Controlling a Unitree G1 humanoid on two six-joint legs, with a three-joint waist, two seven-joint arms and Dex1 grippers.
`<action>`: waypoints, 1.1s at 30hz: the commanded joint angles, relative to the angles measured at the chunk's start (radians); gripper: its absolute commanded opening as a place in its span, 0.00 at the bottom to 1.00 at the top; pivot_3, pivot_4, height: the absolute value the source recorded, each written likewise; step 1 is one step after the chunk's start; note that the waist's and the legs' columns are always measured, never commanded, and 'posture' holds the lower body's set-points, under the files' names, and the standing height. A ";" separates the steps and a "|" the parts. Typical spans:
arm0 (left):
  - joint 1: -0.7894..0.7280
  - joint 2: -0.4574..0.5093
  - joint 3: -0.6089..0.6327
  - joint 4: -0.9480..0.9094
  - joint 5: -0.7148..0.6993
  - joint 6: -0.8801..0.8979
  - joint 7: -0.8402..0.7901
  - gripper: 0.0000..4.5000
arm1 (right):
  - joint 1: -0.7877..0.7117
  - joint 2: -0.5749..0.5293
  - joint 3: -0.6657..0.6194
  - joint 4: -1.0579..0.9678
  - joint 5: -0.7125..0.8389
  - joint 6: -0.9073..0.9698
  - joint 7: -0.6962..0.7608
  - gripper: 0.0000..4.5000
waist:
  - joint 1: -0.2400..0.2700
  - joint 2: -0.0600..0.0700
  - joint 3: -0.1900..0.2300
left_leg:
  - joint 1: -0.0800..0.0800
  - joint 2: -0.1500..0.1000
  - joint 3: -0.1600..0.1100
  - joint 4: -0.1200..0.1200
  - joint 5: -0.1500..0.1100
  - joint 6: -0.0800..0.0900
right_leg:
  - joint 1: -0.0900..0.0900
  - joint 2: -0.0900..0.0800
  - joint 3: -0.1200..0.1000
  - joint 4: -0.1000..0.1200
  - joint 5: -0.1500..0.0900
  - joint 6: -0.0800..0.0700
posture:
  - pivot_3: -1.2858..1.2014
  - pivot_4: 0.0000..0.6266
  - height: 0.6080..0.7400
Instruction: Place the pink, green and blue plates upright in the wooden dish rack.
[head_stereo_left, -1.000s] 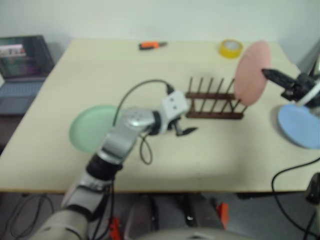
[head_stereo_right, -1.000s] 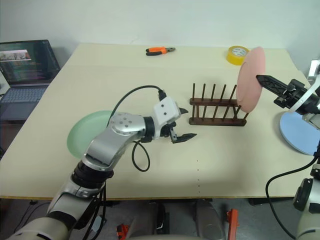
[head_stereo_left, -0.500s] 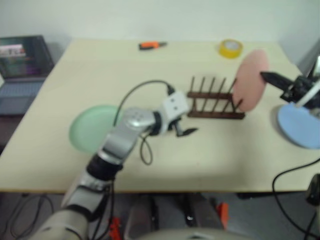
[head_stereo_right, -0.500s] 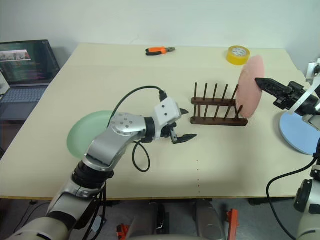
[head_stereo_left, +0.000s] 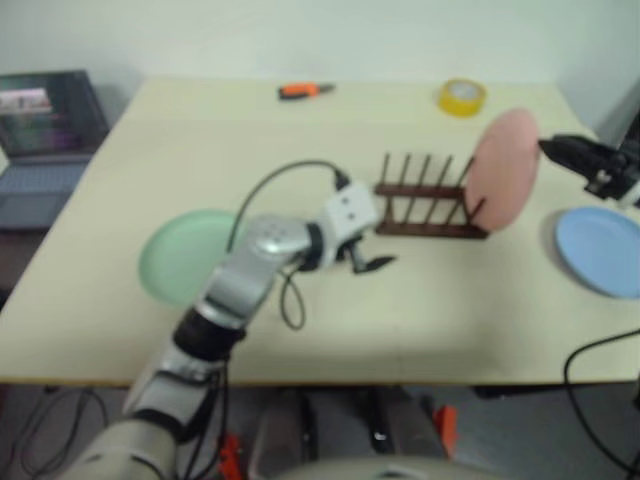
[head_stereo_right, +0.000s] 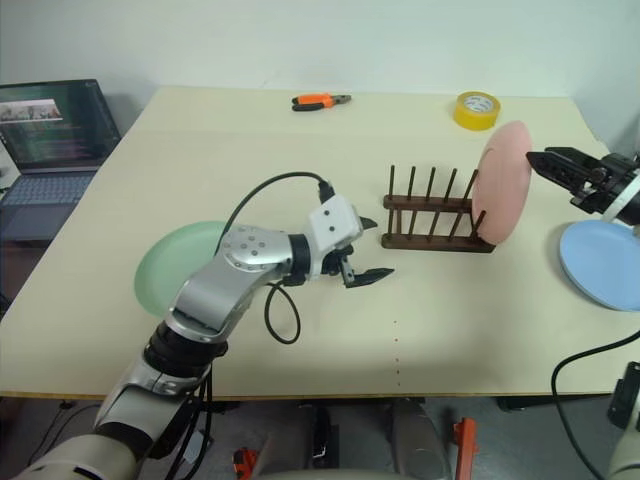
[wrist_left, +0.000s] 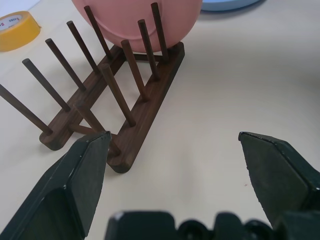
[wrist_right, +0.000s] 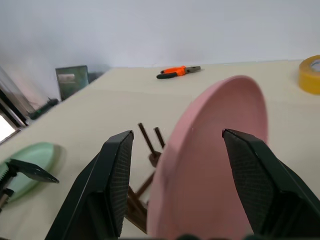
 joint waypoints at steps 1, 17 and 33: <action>-0.019 0.000 0.003 -0.025 -0.009 -0.022 -0.012 1.00 | 0.068 -0.094 -0.002 -0.068 -0.076 -0.069 0.024 0.69 | 0.001 0.000 0.000 | 0.000 0.000 0.000 0.000 0.000 0.000 | 0.000 0.000 0.000 0.000 0.000 0.000 | 0.52 0.24 1.00; -0.035 -0.048 -0.026 0.014 -0.011 -0.061 -0.045 1.00 | 0.373 -0.258 0.171 0.007 -0.421 -0.401 0.134 0.69 | -0.005 0.001 -0.001 | 0.006 0.000 0.002 0.001 0.000 0.000 | 0.003 0.001 0.003 0.002 0.000 0.000 | 0.52 0.24 1.00; -0.012 -0.048 -0.036 -0.028 -0.021 -0.033 -0.039 1.00 | 0.306 -0.235 0.317 0.249 -0.621 -0.583 0.102 0.69 | -0.003 0.001 -0.001 | 0.006 -0.001 0.002 0.001 0.000 0.000 | 0.003 0.000 0.003 0.002 0.000 0.001 | 0.52 0.24 1.00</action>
